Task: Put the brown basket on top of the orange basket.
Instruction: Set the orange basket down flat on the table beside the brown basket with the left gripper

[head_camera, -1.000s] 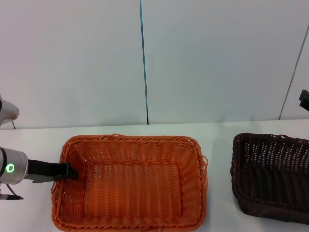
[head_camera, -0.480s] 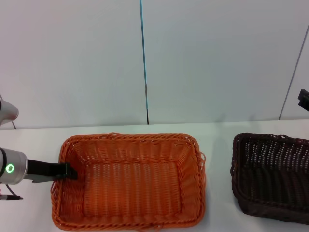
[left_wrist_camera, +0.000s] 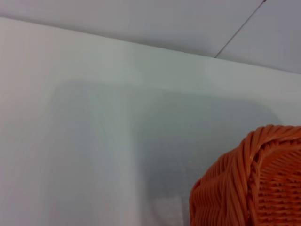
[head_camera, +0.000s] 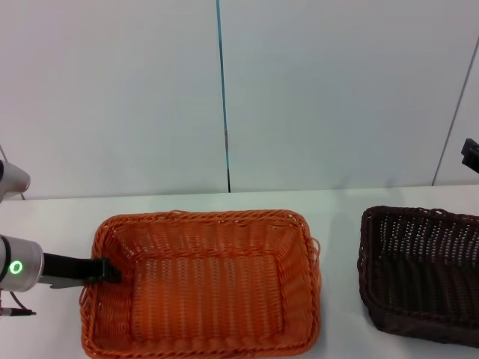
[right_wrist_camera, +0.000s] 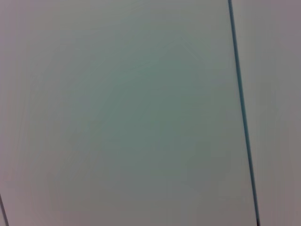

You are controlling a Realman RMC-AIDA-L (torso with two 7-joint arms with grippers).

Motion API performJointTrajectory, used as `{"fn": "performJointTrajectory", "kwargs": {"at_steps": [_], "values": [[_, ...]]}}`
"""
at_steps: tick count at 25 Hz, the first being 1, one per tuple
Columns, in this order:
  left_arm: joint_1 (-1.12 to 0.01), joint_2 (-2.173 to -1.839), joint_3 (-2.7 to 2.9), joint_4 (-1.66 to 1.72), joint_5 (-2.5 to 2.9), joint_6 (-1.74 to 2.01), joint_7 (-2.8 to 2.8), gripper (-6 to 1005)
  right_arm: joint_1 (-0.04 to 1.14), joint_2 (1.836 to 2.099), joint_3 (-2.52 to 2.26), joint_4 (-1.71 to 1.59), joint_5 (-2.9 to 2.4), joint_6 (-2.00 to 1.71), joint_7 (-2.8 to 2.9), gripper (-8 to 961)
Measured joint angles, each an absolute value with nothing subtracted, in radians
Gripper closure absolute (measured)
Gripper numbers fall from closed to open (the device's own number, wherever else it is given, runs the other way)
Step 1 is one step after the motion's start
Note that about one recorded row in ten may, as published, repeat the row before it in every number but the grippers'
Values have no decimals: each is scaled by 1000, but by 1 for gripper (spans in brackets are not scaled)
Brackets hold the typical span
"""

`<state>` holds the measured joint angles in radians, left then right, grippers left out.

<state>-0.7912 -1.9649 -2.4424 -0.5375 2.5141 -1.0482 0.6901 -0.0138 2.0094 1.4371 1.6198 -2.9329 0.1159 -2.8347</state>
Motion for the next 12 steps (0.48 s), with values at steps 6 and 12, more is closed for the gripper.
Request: {"fn": "performJointTrajectory", "kwargs": {"at_steps": [6,12], "values": [[-789,-1965,-2444,-545,2514,-1043,690,814,-14,2009,1437,1620,-2933,116,-2835,36],[-778,-1983,-2445,-596,2514,-1040,693,757,-14,2009,1436,1619,-2933,116,-2835,36]]}}
